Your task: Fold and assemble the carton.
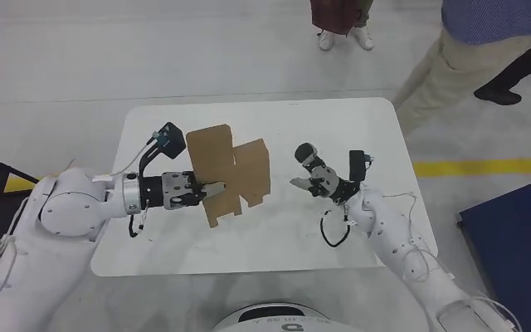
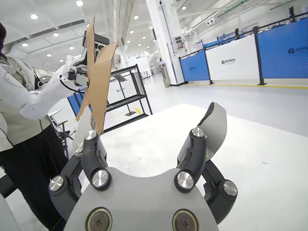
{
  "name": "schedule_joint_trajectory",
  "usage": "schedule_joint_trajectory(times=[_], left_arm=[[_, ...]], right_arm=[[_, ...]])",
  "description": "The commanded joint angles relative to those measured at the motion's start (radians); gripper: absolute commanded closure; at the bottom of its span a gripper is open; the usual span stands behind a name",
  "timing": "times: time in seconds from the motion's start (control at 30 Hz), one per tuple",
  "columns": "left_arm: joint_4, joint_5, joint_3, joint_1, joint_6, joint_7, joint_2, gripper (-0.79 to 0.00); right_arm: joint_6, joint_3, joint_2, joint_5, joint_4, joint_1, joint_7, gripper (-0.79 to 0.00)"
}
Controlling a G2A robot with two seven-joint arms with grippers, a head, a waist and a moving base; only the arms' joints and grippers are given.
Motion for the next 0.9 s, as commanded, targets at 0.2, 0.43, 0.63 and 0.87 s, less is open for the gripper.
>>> schedule_joint_trajectory(times=[0.2,0.43,0.63,0.87], left_arm=[[0.022,-0.012,0.049,-0.052,-0.001,-0.011,-0.002,0.000],[0.034,0.010,0.073,-0.073,0.001,-0.014,-0.002,0.000],[0.049,0.036,0.079,-0.098,0.005,-0.024,-0.001,0.000],[0.061,0.038,0.083,-0.112,0.002,-0.047,0.002,0.000]], right_arm=[[0.000,-0.158,0.011,0.063,-0.012,0.071,-0.005,-0.357],[0.000,-0.257,0.043,0.122,0.013,0.134,-0.057,-0.354],[0.000,-0.283,0.059,0.165,0.051,0.170,-0.096,-0.354],[0.000,-0.335,0.074,0.172,0.025,0.191,-0.125,-0.348]])
